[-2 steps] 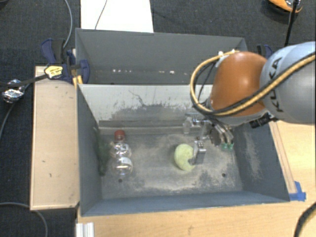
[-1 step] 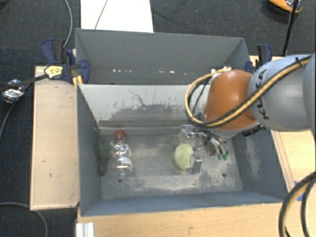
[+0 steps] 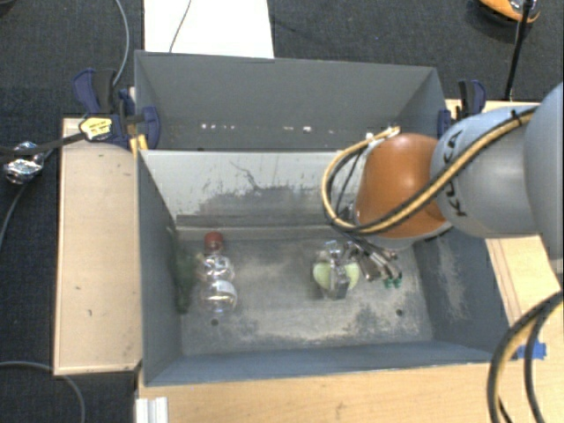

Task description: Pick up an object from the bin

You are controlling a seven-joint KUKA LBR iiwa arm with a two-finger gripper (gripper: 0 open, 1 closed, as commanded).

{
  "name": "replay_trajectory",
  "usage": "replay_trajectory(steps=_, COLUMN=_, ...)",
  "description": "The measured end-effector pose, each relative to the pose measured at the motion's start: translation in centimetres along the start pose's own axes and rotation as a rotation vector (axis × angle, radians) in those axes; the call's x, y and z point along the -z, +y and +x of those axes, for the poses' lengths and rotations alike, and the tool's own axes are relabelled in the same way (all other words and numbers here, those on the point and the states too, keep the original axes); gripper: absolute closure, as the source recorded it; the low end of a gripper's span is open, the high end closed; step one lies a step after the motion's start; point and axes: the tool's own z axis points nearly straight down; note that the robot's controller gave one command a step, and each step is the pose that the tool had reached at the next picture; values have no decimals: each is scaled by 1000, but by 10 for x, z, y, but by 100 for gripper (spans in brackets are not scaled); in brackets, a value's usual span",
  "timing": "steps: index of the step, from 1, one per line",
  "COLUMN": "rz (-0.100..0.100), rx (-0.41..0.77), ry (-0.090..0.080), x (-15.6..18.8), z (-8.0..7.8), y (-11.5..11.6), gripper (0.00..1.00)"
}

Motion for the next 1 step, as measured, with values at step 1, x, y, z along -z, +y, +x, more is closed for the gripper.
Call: replay_trajectory(steps=1, rz=0, rx=35, ry=-4, x=9, z=-3, y=1, gripper=100)
